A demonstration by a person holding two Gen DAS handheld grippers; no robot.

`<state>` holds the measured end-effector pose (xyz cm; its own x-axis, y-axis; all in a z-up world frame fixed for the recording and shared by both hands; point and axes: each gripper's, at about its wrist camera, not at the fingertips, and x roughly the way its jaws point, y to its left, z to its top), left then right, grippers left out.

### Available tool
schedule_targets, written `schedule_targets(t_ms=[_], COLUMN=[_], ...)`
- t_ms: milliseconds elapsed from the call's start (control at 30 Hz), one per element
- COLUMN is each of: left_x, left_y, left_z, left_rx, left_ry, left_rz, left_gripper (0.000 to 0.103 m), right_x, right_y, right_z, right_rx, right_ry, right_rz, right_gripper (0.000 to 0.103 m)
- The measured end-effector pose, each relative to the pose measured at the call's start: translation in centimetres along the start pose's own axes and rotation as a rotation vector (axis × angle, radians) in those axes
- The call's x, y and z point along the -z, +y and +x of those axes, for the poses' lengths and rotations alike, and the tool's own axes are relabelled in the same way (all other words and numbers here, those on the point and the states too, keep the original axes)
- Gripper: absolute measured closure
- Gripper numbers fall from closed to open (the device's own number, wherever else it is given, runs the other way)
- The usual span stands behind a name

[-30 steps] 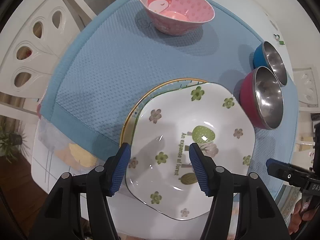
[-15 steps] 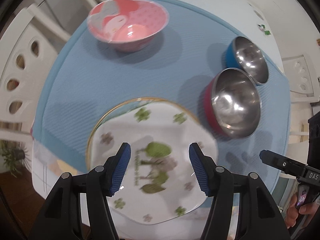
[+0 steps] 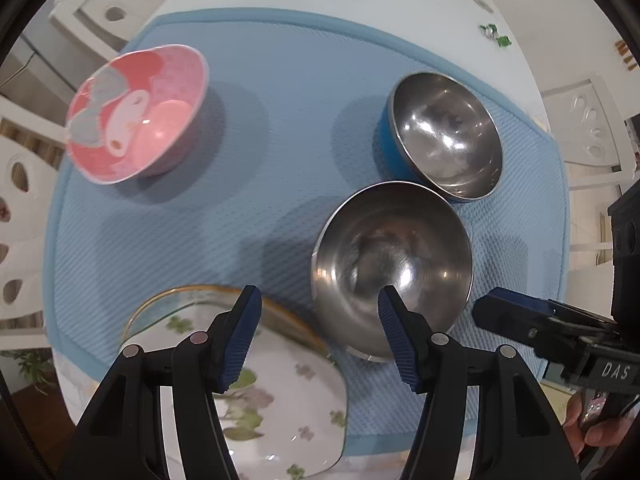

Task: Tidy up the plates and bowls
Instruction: 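Move both grippers to the pink-sided steel bowl, then grasp the pink-sided steel bowl rim with both grippers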

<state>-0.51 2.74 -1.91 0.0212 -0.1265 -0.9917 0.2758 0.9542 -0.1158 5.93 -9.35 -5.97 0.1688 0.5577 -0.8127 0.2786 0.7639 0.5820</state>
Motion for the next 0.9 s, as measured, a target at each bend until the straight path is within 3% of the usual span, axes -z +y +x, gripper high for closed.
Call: schedule_targets(t_ms=[567,767,833,900], left_x=[-2.9,-3.4,-3.3,-3.2], left_y=[-1.9,-2.7,-2.7,-2.0], left_z=[7.6,7.9,7.6,7.1], left_rx=[-0.010,0.026,0.024,0.040], left_ry=[0.125,0.096,0.076,0.053], left_rz=[0.020,0.033,0.020,0.001], left_gripper=[0.045,0.050,0.058,0.068], right_x=[-3.3,-3.7,-3.6,-3.4], right_y=[-3.6,-4.3,-4.5,-4.7], right_z=[5.0,4.8,4.6,4.2], right_rx=[0.034,0.009,0.010,0.061], right_ry=[0.076,0.064,0.057,0.053], right_rz=[0.069,0.080,0.091,0.076], right_gripper=[0.040,0.039,0.042,0.059])
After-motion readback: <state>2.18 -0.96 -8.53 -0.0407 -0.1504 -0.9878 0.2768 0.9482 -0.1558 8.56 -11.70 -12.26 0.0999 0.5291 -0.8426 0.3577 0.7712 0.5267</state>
